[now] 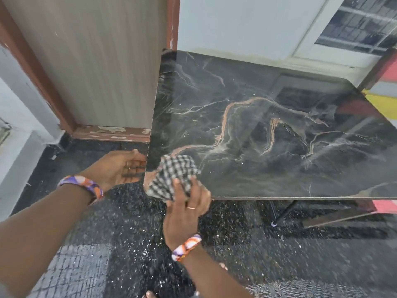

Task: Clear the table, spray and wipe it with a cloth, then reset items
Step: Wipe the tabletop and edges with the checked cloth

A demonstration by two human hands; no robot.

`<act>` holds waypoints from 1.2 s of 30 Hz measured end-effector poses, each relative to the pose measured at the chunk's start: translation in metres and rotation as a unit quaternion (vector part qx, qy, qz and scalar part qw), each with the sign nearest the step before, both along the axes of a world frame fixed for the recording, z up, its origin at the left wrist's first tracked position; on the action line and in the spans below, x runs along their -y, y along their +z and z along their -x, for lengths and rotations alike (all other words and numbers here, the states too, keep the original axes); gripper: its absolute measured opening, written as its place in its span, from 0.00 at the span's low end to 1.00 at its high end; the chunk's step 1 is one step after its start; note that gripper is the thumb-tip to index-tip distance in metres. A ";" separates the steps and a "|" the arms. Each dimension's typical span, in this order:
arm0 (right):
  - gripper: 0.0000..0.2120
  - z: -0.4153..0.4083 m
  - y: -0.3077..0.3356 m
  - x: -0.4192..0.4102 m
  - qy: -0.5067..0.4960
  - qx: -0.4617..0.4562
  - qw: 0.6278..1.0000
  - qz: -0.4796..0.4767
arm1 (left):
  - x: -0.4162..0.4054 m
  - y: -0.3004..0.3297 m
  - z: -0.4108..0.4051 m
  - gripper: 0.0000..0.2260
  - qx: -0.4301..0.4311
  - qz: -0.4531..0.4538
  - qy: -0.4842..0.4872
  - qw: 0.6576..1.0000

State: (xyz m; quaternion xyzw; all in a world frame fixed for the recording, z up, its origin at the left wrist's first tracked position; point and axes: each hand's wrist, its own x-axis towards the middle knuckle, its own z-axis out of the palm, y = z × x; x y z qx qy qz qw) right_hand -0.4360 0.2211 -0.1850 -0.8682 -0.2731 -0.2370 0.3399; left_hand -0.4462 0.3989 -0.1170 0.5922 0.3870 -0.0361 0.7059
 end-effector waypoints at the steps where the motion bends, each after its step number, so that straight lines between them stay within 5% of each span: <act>1: 0.26 0.005 -0.001 -0.009 0.008 0.010 1.000 0.005 | -0.002 -0.001 0.002 0.14 -0.005 0.009 0.008 1.000; 5: 0.26 0.012 0.010 -0.017 0.087 0.036 0.994 0.060 | -0.004 -0.008 0.006 0.13 -0.052 -0.008 0.024 0.998; 8: 0.23 -0.005 0.039 -0.005 0.096 0.047 0.994 0.005 | 0.005 -0.006 -0.002 0.13 -0.018 -0.009 0.029 0.999; 12: 0.23 -0.067 0.085 0.031 -0.106 -0.008 0.994 0.021 | 0.022 0.005 -0.024 0.12 0.007 -0.072 0.028 0.997; 15: 0.27 -0.130 0.090 0.074 -0.291 -0.204 0.929 0.107 | 0.024 0.001 -0.027 0.12 -0.018 -0.136 -0.001 0.991; 18: 0.26 -0.156 0.080 0.085 -0.344 -0.295 0.876 0.166 | 0.024 -0.006 -0.024 0.13 -0.012 -0.144 -0.002 0.990; 26: 0.32 -0.108 0.077 -0.062 -0.050 -0.206 0.938 0.276 | 0.013 -0.017 -0.015 0.12 -0.029 -0.086 0.000 0.996; 29: 0.30 -0.072 0.079 -0.093 0.153 -0.190 0.938 0.247 | 0.000 -0.023 -0.004 0.08 -0.050 -0.132 0.050 0.989; 31: 0.24 -0.063 0.078 -0.091 0.271 -0.226 0.924 0.149 | -0.012 -0.015 0.004 0.08 -0.054 -0.091 -0.013 0.994; 34: 0.20 -0.077 0.084 -0.051 0.227 -0.211 0.951 0.014 | -0.024 -0.008 0.008 0.09 -0.019 -0.079 -0.122 0.989; 36: 0.23 -0.104 0.088 -0.009 0.099 -0.154 0.983 0.006 | -0.025 -0.007 0.008 0.08 -0.078 -0.254 -0.062 0.962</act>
